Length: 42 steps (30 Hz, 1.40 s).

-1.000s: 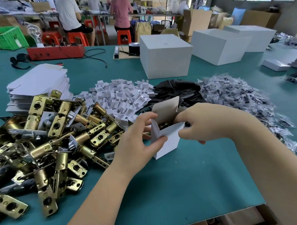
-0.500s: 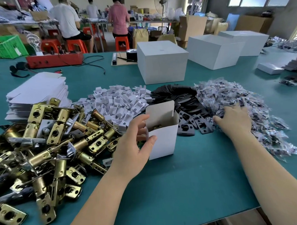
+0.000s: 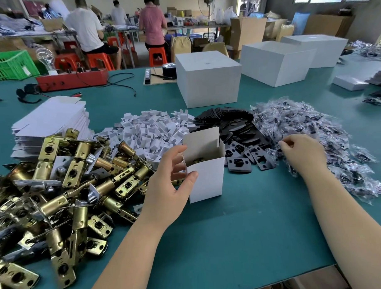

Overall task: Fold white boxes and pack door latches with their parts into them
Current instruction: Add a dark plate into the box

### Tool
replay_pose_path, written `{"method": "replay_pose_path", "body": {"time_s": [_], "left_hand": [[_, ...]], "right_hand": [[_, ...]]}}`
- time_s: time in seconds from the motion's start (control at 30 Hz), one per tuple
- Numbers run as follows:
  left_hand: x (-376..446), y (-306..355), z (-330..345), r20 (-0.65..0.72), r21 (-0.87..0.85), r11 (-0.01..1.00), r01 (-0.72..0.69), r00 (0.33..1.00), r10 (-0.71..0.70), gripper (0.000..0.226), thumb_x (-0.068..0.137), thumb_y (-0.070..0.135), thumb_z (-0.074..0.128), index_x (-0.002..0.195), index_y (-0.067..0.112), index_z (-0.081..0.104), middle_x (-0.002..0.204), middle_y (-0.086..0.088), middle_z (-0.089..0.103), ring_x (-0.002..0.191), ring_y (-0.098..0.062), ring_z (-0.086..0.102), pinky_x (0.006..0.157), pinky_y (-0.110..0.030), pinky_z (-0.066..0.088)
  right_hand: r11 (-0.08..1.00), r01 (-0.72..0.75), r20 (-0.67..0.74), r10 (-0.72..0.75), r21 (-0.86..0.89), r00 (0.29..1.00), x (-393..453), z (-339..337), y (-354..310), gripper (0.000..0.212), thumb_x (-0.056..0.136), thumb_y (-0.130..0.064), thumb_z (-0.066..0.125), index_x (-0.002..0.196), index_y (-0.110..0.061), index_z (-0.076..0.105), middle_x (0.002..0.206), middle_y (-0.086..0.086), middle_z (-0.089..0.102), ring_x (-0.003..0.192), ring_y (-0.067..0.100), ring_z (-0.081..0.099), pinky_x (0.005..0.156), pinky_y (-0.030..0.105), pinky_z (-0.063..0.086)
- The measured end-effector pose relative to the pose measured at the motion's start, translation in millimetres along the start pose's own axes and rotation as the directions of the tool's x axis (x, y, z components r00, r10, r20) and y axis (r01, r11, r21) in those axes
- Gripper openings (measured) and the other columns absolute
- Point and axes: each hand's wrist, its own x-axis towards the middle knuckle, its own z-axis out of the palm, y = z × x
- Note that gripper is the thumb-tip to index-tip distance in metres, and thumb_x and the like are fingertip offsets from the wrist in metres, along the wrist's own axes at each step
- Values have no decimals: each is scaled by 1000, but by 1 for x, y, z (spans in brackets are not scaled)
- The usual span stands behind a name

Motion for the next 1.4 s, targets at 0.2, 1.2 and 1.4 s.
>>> {"method": "replay_pose_path", "body": {"time_s": [0.2, 1.2, 1.4], "left_hand": [[0, 1, 0, 1, -7, 1000, 1, 1000, -1, 58, 88, 16, 70, 116, 59, 42, 112, 9, 62, 97, 5, 60, 82, -5, 45], [-2, -5, 5, -39, -37, 999, 5, 999, -7, 63, 91, 17, 68, 114, 68, 40, 119, 3, 64, 94, 2, 62, 81, -6, 46], [-2, -5, 6, -42, -42, 999, 10, 999, -12, 61, 91, 17, 68, 114, 66, 41, 119, 1, 64, 95, 1, 63, 82, -7, 46]], "right_hand": [[959, 71, 125, -37, -275, 991, -9, 3, -5, 41, 93, -52, 47, 118, -24, 65, 126, 7, 60, 119, 31, 48, 92, 40, 41], [776, -141, -62, 226, 615, 972, -18, -7, -30, 28, 93, -18, 61, 120, -13, 65, 111, 1, 68, 87, 10, 58, 78, 22, 41], [660, -180, -30, 293, 730, 956, -23, -21, -41, 17, 82, -26, 74, 99, -21, 75, 79, -16, 68, 71, -1, 60, 71, 19, 49]]}}
